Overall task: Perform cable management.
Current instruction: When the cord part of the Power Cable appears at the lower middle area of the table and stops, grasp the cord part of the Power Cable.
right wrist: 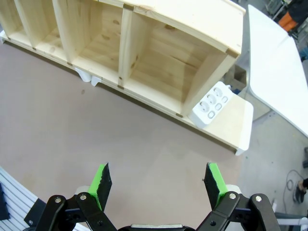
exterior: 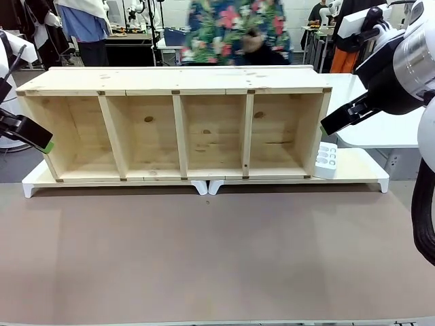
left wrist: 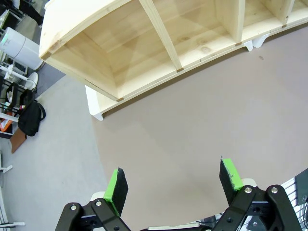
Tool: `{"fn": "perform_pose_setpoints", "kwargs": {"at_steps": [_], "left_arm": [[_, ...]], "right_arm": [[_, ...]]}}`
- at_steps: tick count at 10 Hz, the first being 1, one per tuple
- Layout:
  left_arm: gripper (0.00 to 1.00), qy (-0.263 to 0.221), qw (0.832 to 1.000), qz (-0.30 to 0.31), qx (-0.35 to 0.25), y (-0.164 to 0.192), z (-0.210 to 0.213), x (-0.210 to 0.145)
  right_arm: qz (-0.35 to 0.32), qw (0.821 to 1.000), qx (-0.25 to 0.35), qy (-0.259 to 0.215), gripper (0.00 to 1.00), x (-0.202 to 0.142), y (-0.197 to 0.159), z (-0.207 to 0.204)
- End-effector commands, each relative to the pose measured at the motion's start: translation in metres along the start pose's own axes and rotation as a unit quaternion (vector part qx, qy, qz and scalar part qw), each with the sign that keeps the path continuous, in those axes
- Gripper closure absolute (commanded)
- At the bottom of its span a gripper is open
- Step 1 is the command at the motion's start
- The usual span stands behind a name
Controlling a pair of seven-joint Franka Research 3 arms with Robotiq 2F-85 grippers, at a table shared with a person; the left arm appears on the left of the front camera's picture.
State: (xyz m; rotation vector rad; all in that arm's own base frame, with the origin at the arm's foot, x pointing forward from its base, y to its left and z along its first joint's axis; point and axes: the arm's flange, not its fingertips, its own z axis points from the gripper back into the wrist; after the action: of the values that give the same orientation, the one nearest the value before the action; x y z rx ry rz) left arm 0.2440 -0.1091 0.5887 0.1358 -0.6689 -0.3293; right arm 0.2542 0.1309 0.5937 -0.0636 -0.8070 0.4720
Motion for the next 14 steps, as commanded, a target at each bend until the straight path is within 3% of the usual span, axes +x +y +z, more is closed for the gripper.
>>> {"fn": "perform_pose_setpoints", "kwargs": {"at_steps": [1,14], "left_arm": [[0.0,0.0,1.0,-0.003,0.0,0.0,-0.0015,0.0009],[0.0,0.0,1.0,-0.003,0.0,0.0,-0.0015,0.0009]], "right_arm": [[-0.001,1.0,0.0,0.0,0.0,0.0,-0.0003,-0.0002],[-0.001,1.0,0.0,0.0,0.0,0.0,-0.0003,-0.0002]]}}
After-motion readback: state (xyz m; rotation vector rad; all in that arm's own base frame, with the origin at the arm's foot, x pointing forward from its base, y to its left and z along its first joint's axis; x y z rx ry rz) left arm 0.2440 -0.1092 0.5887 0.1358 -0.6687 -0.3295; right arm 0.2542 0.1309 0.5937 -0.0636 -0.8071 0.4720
